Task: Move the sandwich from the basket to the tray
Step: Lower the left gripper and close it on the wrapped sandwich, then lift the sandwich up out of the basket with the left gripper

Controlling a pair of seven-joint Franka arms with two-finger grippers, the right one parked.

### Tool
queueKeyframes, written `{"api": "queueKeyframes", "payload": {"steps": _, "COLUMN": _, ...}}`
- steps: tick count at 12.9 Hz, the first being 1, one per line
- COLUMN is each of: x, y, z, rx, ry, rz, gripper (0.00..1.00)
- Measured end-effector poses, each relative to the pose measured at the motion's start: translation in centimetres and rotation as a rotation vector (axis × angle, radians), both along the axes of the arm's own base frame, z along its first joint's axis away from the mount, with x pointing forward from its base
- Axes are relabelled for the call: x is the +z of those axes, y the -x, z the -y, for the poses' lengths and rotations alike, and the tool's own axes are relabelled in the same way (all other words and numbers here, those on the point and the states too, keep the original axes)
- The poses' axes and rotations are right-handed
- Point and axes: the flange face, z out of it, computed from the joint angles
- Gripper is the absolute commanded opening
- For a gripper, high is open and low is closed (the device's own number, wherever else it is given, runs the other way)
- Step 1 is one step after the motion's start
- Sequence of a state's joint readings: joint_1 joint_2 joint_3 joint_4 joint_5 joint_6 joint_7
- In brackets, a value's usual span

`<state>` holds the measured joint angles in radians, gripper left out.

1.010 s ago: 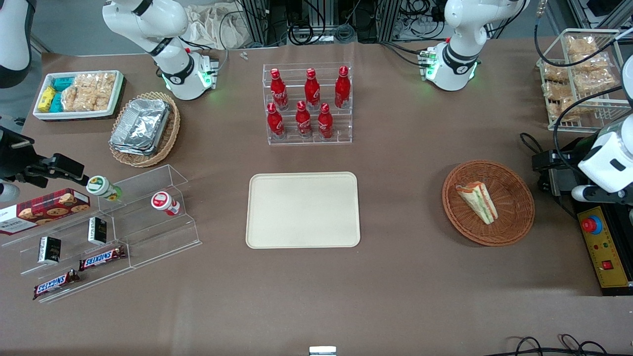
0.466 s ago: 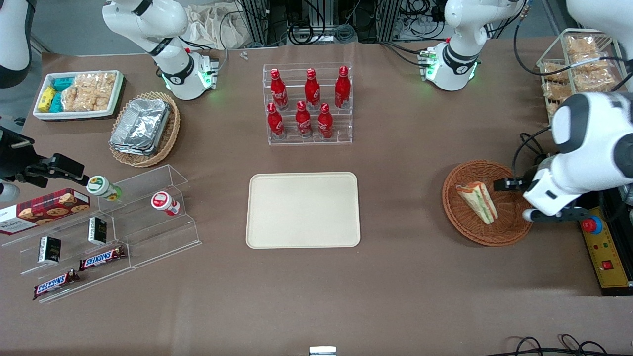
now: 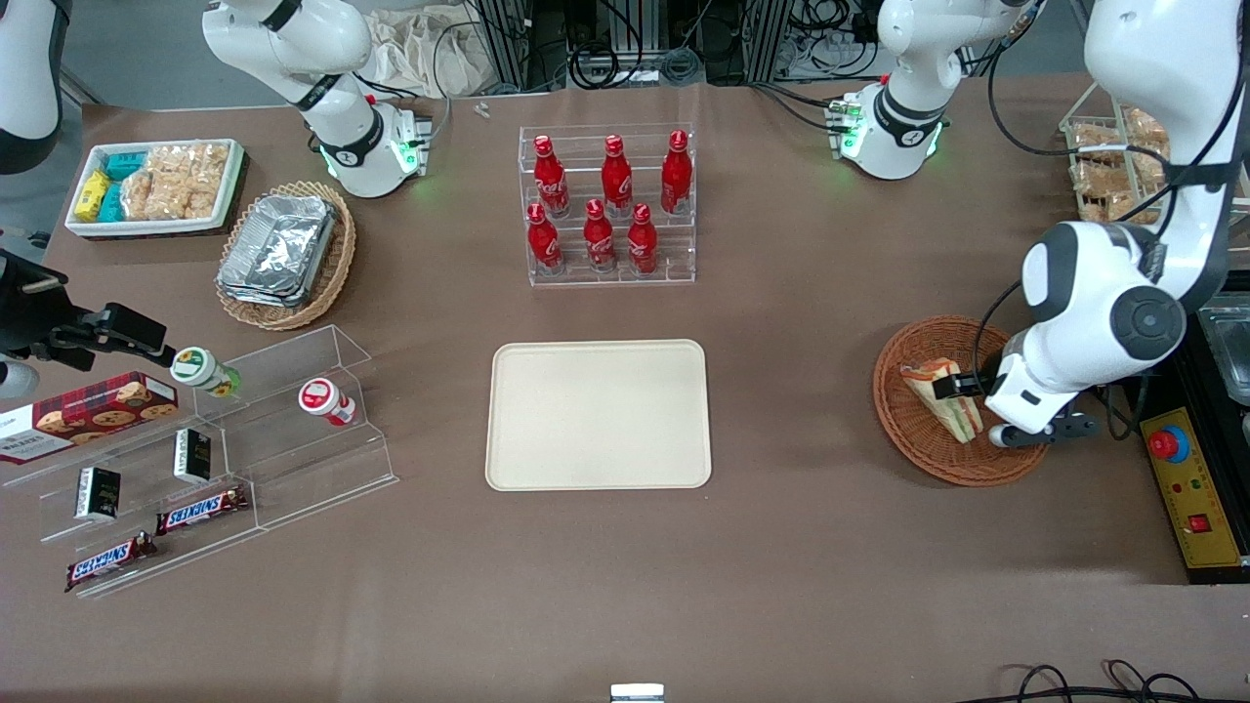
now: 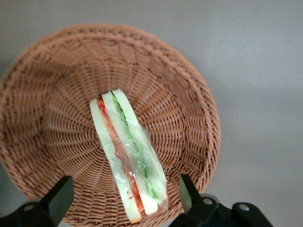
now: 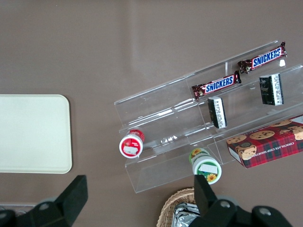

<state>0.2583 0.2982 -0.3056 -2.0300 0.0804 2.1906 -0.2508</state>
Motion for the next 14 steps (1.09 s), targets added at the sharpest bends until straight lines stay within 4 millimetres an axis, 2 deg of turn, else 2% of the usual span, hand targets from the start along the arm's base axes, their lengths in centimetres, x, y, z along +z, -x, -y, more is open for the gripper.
{"api": "queueKeyframes", "payload": {"steps": 3, "x": -3.2, "y": 0.1, "z": -0.1, "rx": 0.038, "ry": 0.013, "rz": -0.009, "gripper": 0.98}}
{"api": "queueKeyframes", "payload": {"steps": 5, "x": -5.0, "y": 0.6, "z": -0.3, "rx": 0.054, "ry": 0.019, "rz": 0.009, "gripper": 0.88}}
{"api": "queueKeyframes", "payload": {"steps": 6, "x": -5.8, "y": 0.9, "z": -0.8, "rx": 0.064, "ry": 0.019, "rz": 0.015, "gripper": 0.68}}
{"api": "queueKeyframes", "payload": {"steps": 7, "x": -6.3, "y": 1.1, "z": -1.2, "rx": 0.072, "ry": 0.019, "rz": 0.017, "gripper": 0.36}}
{"api": "queueKeyframes", "payload": {"steps": 8, "x": -6.6, "y": 1.2, "z": -1.3, "rx": 0.076, "ry": 0.018, "rz": 0.016, "gripper": 0.13}}
{"api": "queueKeyframes", "payload": {"steps": 9, "x": -6.6, "y": 1.2, "z": -1.3, "rx": 0.077, "ry": 0.019, "rz": 0.018, "gripper": 0.0}}
{"api": "queueKeyframes", "payload": {"steps": 12, "x": -5.7, "y": 1.0, "z": -1.4, "rx": 0.079, "ry": 0.012, "rz": 0.005, "gripper": 0.0}}
{"api": "queueKeyframes", "payload": {"steps": 14, "x": -2.9, "y": 0.2, "z": -1.5, "rx": 0.076, "ry": -0.003, "rz": -0.059, "gripper": 0.0}}
